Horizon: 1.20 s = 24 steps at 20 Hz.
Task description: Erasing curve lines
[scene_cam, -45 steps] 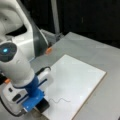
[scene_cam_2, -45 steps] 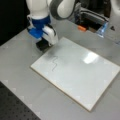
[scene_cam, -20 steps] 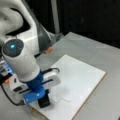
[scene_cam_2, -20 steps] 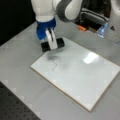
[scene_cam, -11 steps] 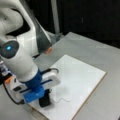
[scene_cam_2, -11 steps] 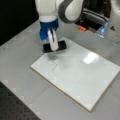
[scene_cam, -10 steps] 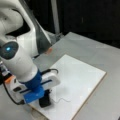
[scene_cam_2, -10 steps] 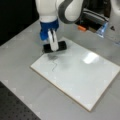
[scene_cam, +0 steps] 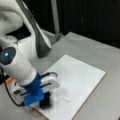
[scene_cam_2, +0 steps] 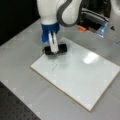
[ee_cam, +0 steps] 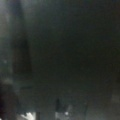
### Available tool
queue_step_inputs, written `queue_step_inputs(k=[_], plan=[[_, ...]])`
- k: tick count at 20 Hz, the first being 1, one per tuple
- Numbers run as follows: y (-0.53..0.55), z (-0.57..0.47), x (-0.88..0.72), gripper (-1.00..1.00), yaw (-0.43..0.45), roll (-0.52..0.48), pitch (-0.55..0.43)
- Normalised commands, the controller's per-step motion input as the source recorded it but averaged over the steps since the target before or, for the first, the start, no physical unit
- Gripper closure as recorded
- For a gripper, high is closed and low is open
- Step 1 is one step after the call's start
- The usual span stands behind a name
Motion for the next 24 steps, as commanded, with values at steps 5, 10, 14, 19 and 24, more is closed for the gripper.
queue_step_inputs(k=[5,10,14,19,24], plan=[[0.1,-0.18,0.07,1.0,-0.147,0.032,-0.087],[0.02,-0.08,0.05,1.0,-0.131,0.052,-0.082],[-0.02,-0.06,0.03,1.0,-0.106,0.069,-0.078],[-0.03,-0.1,0.04,1.0,-0.088,0.079,-0.093],[-0.03,-0.14,0.11,1.0,-0.048,0.068,-0.096]])
